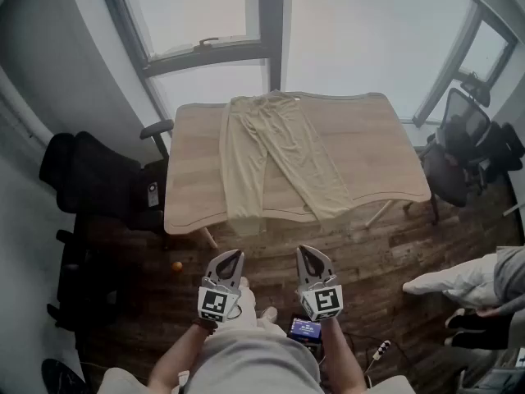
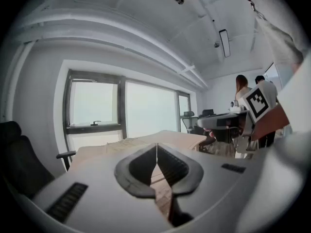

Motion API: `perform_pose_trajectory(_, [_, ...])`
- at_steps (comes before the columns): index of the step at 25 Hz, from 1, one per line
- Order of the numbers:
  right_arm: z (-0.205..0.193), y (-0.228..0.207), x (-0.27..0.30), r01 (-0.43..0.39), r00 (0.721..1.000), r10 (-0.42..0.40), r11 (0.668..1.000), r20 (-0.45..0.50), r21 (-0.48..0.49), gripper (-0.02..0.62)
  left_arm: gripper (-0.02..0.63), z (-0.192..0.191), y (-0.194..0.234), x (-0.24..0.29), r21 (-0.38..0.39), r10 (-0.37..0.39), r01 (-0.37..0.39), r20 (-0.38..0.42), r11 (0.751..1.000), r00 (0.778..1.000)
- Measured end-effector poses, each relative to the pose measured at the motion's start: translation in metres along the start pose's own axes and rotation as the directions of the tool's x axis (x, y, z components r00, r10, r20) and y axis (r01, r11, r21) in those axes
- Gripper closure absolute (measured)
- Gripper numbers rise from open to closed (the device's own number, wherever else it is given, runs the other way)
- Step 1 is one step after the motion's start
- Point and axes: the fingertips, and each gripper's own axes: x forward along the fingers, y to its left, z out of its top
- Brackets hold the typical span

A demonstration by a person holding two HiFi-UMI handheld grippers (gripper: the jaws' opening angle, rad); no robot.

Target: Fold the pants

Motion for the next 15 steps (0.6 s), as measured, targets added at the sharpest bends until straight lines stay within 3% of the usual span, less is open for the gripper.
perform_pose_trajectory(8, [-0.019,-0.048,0.058,0.022,0.997,-0.023,1.0,-0.075,-0.019,0.589,0.597,-0.025,0.039,0.065,-0.056,0.012,-0.015,-0.043,0.998,0.999])
perform_pose_trajectory(12, [-0.025,-0.072,0.095,0.007,0.987,-0.012,0.999,-0.157,-0.034,0.591,0.586,-0.058,0.069,0.102,-0.093,0.028,-0.041,-0.132,0.995,0.991])
perform_pose_trajectory(15, [-0.025,-0.09,0.126,-0.019,0.981,0.01,0.999,-0.195,-0.046,0.591,0.533,-0.087,0.091,0.124,-0.13,0.035,-0.063,-0.204,0.99,0.978])
